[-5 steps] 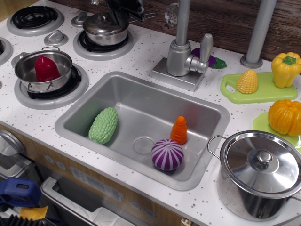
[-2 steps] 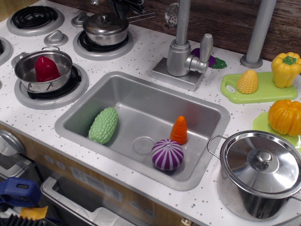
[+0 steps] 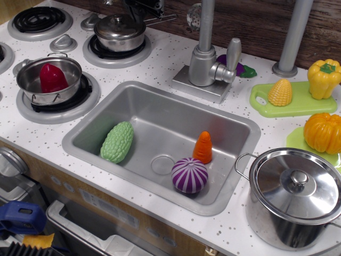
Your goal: Turn faucet front to left
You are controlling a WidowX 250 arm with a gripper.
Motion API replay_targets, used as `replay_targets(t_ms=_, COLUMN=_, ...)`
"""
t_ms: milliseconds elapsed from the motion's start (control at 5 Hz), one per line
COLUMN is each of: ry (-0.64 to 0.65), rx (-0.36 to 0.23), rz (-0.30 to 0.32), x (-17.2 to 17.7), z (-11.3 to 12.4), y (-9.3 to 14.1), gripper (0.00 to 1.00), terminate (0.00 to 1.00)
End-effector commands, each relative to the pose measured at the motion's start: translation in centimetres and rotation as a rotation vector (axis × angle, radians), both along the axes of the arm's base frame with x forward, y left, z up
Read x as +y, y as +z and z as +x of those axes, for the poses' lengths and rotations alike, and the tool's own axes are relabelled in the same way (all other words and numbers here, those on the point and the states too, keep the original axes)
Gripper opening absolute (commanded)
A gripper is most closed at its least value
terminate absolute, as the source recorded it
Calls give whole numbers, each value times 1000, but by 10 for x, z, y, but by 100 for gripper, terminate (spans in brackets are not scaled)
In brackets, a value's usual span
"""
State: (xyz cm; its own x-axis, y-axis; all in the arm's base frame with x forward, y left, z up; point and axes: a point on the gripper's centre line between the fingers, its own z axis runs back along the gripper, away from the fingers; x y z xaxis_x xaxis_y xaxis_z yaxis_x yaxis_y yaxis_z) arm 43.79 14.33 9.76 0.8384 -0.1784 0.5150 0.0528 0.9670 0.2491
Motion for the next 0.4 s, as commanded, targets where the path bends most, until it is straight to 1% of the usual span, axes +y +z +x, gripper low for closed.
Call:
replay_targets(t_ms=0, ry=5, rx=-37, rz=16, x=-2, z=3, y=25, gripper=0, terminate=0)
replay_targets(t_ms=200, ry=30, rx=20, rz=6, x=-9, z=-16, y=27, gripper=100, terminate=100)
